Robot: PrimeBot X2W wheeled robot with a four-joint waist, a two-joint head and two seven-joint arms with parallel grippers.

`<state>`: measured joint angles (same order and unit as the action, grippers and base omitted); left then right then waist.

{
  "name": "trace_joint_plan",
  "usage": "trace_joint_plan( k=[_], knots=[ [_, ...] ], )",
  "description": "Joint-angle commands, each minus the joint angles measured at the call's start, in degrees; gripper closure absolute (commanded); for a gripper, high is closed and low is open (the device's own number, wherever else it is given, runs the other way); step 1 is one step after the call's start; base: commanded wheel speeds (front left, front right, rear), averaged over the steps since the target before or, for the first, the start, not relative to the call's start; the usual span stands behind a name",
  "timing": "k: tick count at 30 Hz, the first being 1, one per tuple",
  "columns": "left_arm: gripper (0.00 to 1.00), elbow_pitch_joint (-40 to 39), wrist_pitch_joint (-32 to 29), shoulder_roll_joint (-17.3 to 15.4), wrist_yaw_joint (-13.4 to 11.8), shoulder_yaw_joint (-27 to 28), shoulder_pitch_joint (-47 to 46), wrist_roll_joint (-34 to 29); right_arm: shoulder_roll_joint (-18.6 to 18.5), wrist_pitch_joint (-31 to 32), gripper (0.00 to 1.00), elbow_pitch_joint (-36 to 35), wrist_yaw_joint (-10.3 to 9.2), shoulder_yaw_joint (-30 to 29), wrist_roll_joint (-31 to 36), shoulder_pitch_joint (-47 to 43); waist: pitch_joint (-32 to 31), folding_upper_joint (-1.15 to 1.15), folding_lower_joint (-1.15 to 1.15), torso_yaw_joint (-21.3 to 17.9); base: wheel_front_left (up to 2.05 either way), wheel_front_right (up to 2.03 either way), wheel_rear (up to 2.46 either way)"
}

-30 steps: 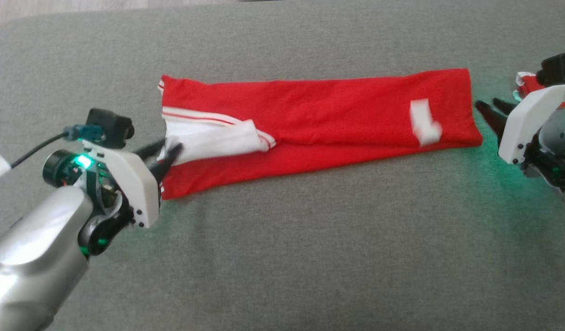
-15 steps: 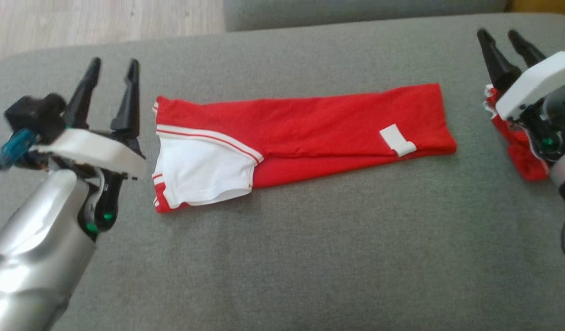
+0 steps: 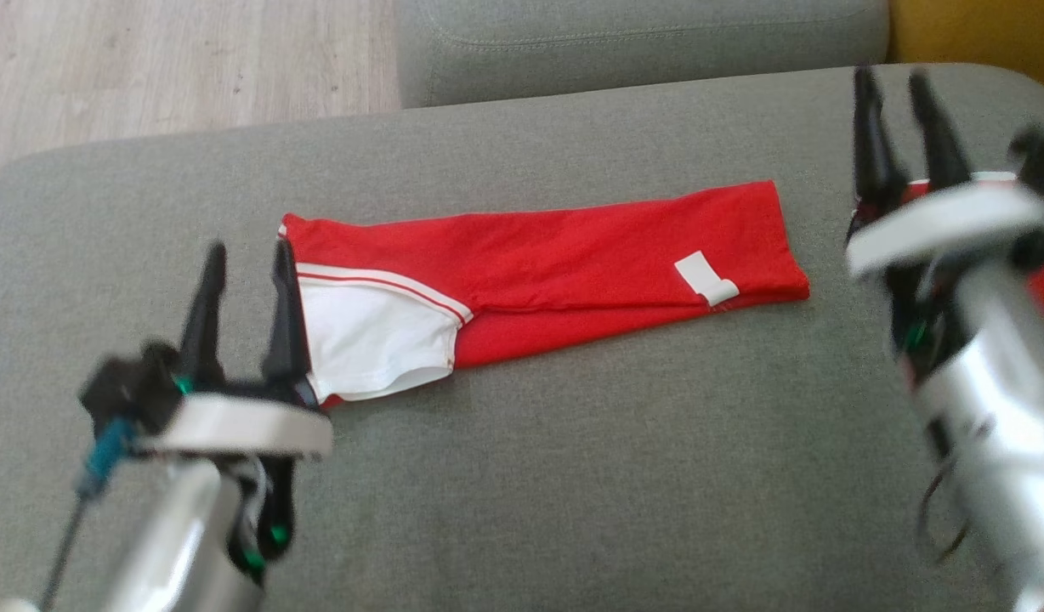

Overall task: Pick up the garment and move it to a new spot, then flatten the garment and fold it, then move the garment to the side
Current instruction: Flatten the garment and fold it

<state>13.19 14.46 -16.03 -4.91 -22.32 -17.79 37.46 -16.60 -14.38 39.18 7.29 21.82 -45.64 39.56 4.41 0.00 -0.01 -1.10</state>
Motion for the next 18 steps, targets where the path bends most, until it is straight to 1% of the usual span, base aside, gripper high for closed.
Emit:
trace_joint_plan(
  k=[1, 4, 7, 9, 12, 15, 18],
  knots=[
    [0.00, -2.25, 0.52, 0.29, 0.62, 4.15, 0.07, -2.17, 3.03, -0.60, 0.00, -3.74, 0.20, -2.68, 4.17, -3.99, -0.15, 0.00, 0.01, -0.04, 0.00, 0.00, 0.00],
    [0.00, -2.73, 0.52, 4.69, 2.55, 8.39, 4.32, -5.88, 8.30, -0.61, 0.00, -8.94, 0.20, -9.26, 13.80, -12.65, -0.26, 0.00, 0.01, 0.02, 0.00, 0.00, 0.00],
    [0.00, -2.70, 0.53, 8.33, 5.43, 12.93, 7.35, -9.42, 11.68, -0.61, 0.00, -11.97, 0.20, -13.14, 20.16, -19.18, -0.35, 0.00, 0.01, 0.11, 0.00, 0.00, 0.00],
    [0.00, -2.62, 0.53, 10.04, 7.14, 15.39, 8.77, -11.82, 12.68, -0.61, 0.00, -13.29, 0.20, -14.03, 22.82, -21.80, -0.35, 0.00, 0.01, 0.17, 0.00, 0.00, 0.00],
    [0.00, -1.96, 0.53, 11.55, 9.13, 17.35, 9.77, -14.72, 13.35, -0.61, 0.00, -14.31, 0.20, -14.97, 24.59, -23.58, -0.25, 0.00, 0.01, 0.28, 0.00, 0.00, 0.00],
    [0.00, -1.13, 0.53, 12.30, 10.51, 17.92, 9.39, -16.81, 13.56, -0.62, 0.00, -14.69, 0.20, -15.46, 25.52, -23.64, 0.34, 0.00, 0.01, 0.69, 0.00, 0.00, 0.00],
    [0.00, -0.84, 0.53, 12.76, 11.27, 18.54, 8.29, -17.82, 13.63, -0.62, 0.00, -14.05, 0.20, -16.09, 26.31, -22.55, 1.26, 0.00, 0.01, 1.34, 0.00, 0.00, 0.00]
  ],
)
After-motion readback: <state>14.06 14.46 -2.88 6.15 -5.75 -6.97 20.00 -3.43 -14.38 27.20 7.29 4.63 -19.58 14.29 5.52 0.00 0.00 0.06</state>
